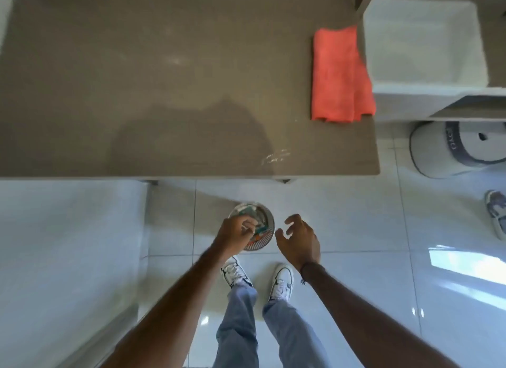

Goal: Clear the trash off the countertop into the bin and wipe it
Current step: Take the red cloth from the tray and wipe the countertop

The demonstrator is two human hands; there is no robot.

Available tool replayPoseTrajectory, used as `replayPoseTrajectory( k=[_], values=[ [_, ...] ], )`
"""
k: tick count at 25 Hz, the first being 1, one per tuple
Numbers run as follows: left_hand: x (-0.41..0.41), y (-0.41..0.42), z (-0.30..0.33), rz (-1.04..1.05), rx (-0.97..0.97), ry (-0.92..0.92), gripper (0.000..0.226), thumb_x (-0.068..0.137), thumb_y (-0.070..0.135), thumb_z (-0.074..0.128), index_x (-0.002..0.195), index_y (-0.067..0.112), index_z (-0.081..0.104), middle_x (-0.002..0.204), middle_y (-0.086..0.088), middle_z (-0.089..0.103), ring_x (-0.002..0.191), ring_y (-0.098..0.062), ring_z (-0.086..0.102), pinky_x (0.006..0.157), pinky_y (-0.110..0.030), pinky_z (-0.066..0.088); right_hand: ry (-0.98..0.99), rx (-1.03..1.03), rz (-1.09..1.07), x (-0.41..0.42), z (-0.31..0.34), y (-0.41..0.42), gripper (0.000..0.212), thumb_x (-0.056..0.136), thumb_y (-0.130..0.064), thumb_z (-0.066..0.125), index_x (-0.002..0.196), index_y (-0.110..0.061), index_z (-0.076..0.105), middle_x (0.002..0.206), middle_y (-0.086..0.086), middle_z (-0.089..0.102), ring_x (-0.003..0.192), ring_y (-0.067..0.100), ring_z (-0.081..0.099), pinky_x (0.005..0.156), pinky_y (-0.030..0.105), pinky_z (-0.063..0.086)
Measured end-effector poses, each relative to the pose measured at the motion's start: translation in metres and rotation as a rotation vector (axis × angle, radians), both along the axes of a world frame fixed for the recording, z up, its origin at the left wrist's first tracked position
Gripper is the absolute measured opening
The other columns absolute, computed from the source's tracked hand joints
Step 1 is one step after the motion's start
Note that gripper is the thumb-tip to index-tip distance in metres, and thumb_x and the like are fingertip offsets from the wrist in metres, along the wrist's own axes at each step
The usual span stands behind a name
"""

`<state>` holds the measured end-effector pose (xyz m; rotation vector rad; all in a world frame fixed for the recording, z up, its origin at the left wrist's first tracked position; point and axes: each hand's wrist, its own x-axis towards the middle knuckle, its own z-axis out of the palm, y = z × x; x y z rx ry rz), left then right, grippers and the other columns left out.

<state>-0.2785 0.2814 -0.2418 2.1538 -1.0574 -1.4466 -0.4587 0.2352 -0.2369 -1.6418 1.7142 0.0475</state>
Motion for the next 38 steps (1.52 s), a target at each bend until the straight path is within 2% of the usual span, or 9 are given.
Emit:
replayPoseTrajectory(
  k=[5, 8, 10, 13, 15, 18, 26, 31, 38],
  values=[
    [0.021, 0.021, -0.155, 0.196, 0.147, -0.189, 0.026, 0.084, -0.001, 0.067, 0.109, -0.002, 0.073, 0.112, -0.020, 0.078, 0.104, -0.034, 0.073, 0.090, -0.037, 0.058, 0.062, 0.273, -0.092, 0.007, -0.160, 0.003, 0.047, 0.083, -0.045, 0.064, 0.122, -0.019, 0.057, 0.107, 0.007, 0.074, 0.099, 0.028, 0.068, 0.073, 0.031, 0.049],
    [0.025, 0.032, -0.237, 0.289, 0.261, -0.272, 0.041, 0.083, 0.006, 0.069, 0.123, -0.001, 0.065, 0.124, -0.024, 0.070, 0.117, -0.040, 0.065, 0.095, -0.042, 0.055, 0.149, 0.360, -0.113, -0.001, -0.245, 0.011, 0.053, 0.085, -0.047, 0.063, 0.124, -0.012, 0.058, 0.117, 0.012, 0.069, 0.104, 0.032, 0.066, 0.072, 0.031, 0.044],
    [0.020, 0.041, -0.276, 0.289, 0.358, -0.202, 0.044, 0.086, 0.011, 0.067, 0.128, 0.002, 0.063, 0.128, -0.024, 0.070, 0.121, -0.040, 0.064, 0.100, -0.041, 0.054, 0.218, 0.394, -0.078, -0.006, -0.283, 0.015, 0.046, 0.086, -0.041, 0.063, 0.119, -0.009, 0.061, 0.116, 0.014, 0.069, 0.096, 0.032, 0.066, 0.069, 0.032, 0.046],
    [0.011, 0.046, -0.303, 0.313, 0.357, -0.148, 0.031, 0.085, 0.012, 0.065, 0.114, 0.001, 0.066, 0.117, -0.025, 0.073, 0.104, -0.042, 0.071, 0.091, -0.048, 0.064, 0.154, 0.471, -0.155, -0.007, -0.316, 0.013, 0.027, 0.089, -0.023, 0.061, 0.111, -0.009, 0.070, 0.106, 0.013, 0.075, 0.079, 0.028, 0.076, 0.066, 0.037, 0.065],
    [0.007, 0.048, -0.300, 0.324, 0.354, -0.184, 0.032, 0.081, 0.010, 0.068, 0.111, -0.001, 0.065, 0.114, -0.027, 0.073, 0.101, -0.044, 0.072, 0.085, -0.047, 0.065, 0.115, 0.494, -0.215, -0.004, -0.314, 0.009, 0.020, 0.089, -0.018, 0.062, 0.103, -0.006, 0.071, 0.099, 0.015, 0.078, 0.074, 0.027, 0.078, 0.058, 0.031, 0.064],
    [-0.002, 0.059, -0.255, 0.343, 0.369, -0.205, 0.045, 0.074, 0.027, 0.071, 0.108, -0.002, 0.064, 0.108, -0.027, 0.075, 0.097, -0.043, 0.073, 0.077, -0.043, 0.065, 0.124, 0.465, -0.110, -0.008, -0.266, 0.005, 0.010, 0.088, -0.016, 0.064, 0.089, -0.008, 0.069, 0.092, 0.014, 0.079, 0.073, 0.022, 0.077, 0.041, 0.019, 0.050],
    [0.007, 0.071, -0.042, 0.364, 0.422, -0.016, 0.027, 0.090, 0.030, 0.064, 0.111, 0.014, 0.070, 0.121, -0.025, 0.071, 0.095, -0.045, 0.077, 0.078, -0.061, 0.065, 0.157, 0.328, 0.335, -0.028, -0.025, -0.018, 0.023, 0.083, -0.024, 0.064, 0.094, -0.009, 0.079, 0.099, 0.012, 0.078, 0.097, 0.027, 0.072, 0.084, 0.032, 0.057],
    [0.014, 0.071, 0.041, 0.477, 0.450, 0.130, 0.021, 0.098, 0.023, 0.061, 0.115, 0.011, 0.064, 0.113, -0.025, 0.073, 0.072, -0.040, 0.080, 0.059, -0.057, 0.067, 0.012, 0.039, 0.354, -0.021, 0.088, -0.051, 0.018, 0.084, -0.027, 0.059, 0.089, -0.024, 0.076, 0.093, -0.005, 0.079, 0.089, 0.021, 0.073, 0.080, 0.035, 0.059],
    [0.033, 0.046, 0.087, 0.512, 0.401, 0.090, 0.017, 0.104, 0.020, 0.051, 0.119, 0.012, 0.054, 0.127, -0.026, 0.064, 0.086, -0.046, 0.078, 0.051, -0.049, 0.067, -0.342, -0.199, 0.270, 0.025, 0.162, -0.131, 0.022, 0.085, -0.014, 0.055, 0.084, -0.018, 0.076, 0.083, -0.004, 0.077, 0.074, 0.015, 0.070, 0.071, 0.037, 0.059]
  ],
)
